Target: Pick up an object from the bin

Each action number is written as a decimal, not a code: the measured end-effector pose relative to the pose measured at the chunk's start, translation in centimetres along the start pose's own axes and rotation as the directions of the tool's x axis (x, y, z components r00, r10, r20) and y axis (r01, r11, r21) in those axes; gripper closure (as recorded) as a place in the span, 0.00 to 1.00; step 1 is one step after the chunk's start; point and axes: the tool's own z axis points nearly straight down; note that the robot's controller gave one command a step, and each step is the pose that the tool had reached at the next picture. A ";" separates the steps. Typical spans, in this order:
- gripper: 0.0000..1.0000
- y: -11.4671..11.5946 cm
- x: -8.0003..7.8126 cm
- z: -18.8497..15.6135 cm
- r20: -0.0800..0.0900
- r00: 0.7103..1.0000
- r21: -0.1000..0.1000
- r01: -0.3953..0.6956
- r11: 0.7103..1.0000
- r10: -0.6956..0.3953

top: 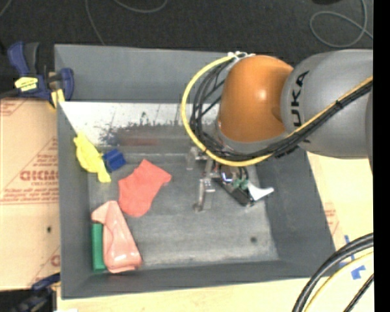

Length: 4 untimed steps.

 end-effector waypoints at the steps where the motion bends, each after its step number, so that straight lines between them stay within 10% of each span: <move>1: 0.00 0.0 0.0 0.0 0.000 1.000 0.000 0.000 1.000 0.000; 2: 0.00 1.1 2.1 -2.5 -0.003 1.000 0.001 0.016 1.000 -0.016; 3: 0.00 3.4 -0.6 -0.2 0.017 0.998 0.001 0.058 0.998 -0.058; 4: 0.00 5.8 -0.1 6.4 0.005 0.991 0.002 0.131 0.991 -0.131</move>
Offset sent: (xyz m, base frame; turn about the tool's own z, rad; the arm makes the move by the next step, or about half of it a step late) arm -0.0485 0.0281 0.0608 -0.0354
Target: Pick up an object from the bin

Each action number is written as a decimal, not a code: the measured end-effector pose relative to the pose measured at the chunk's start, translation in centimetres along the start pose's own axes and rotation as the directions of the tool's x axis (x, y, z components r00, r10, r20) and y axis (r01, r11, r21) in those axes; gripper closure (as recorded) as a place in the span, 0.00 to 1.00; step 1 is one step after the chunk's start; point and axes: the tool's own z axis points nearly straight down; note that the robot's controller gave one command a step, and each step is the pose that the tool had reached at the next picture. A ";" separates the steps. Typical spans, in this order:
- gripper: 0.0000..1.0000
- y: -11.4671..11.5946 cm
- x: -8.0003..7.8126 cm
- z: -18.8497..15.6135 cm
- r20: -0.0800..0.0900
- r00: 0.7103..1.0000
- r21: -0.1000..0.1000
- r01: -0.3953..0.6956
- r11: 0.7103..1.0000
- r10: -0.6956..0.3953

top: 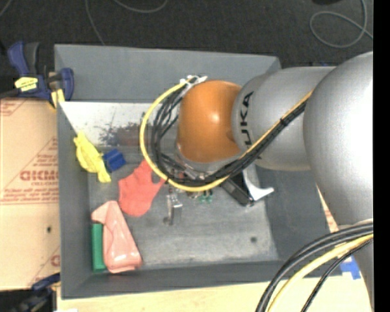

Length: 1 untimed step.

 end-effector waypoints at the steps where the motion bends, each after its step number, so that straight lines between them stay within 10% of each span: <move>1: 0.00 2.7 -1.4 4.1 0.011 1.000 -0.001 0.017 1.000 -0.017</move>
Offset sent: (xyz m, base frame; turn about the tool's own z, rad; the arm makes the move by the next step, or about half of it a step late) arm 0.0242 0.0368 -0.0543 0.2817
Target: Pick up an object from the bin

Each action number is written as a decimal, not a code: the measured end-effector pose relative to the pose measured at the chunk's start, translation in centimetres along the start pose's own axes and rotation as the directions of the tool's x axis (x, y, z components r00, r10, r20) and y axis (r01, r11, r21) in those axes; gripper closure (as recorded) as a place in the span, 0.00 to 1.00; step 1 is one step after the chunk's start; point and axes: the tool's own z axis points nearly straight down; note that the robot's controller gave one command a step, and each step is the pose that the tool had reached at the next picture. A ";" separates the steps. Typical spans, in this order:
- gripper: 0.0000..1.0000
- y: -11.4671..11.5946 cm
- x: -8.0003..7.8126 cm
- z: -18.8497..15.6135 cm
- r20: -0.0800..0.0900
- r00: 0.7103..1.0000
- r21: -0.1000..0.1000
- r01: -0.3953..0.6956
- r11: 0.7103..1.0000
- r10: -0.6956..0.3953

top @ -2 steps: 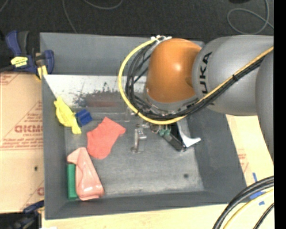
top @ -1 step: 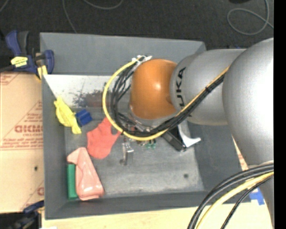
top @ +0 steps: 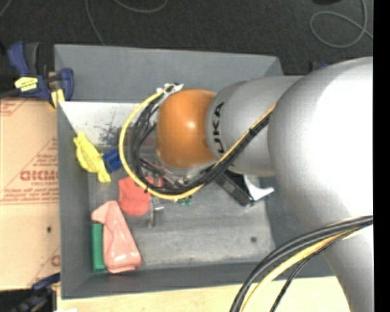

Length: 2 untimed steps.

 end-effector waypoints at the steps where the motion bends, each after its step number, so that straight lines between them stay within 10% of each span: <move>1: 1.00 0.5 -1.6 1.3 -0.006 0.956 0.002 -0.293 0.956 0.293; 2: 1.00 0.5 -1.6 1.3 -0.006 0.956 0.002 -0.293 0.956 0.293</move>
Offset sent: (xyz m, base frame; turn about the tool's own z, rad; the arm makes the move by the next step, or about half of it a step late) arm 0.0000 0.0000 0.0000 0.0000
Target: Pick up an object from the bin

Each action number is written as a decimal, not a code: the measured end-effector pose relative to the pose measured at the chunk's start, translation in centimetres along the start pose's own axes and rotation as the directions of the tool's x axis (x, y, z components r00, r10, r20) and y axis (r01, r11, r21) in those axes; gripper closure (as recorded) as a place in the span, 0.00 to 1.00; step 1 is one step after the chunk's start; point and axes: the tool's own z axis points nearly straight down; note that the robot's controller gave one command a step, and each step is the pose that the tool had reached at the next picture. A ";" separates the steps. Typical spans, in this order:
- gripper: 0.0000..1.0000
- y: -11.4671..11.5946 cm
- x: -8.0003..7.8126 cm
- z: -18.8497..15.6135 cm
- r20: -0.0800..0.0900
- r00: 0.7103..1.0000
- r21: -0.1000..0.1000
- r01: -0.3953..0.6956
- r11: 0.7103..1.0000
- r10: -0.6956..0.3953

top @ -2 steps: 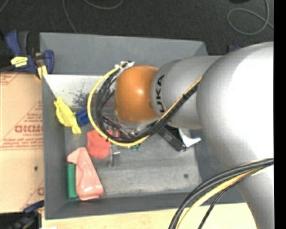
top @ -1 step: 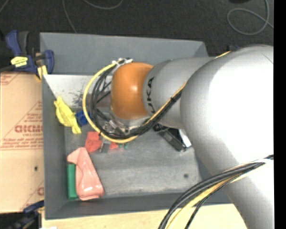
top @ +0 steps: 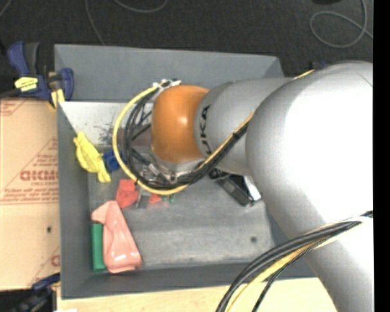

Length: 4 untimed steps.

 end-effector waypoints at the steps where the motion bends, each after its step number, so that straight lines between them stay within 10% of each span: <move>1: 1.00 -0.2 0.3 0.0 -0.001 0.999 -0.001 -0.039 0.999 0.039; 2: 1.00 -2.0 -2.7 -1.1 0.001 0.999 0.000 -0.053 0.999 0.053; 3: 1.00 -1.6 -2.3 -5.0 -0.004 1.000 0.005 -0.029 1.000 0.029; 4: 1.00 -8.9 -2.7 -2.2 0.004 0.909 0.001 0.417 0.909 -0.417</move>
Offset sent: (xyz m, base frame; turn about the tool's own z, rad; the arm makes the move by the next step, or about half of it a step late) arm 0.0364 -0.0352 0.0162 0.0335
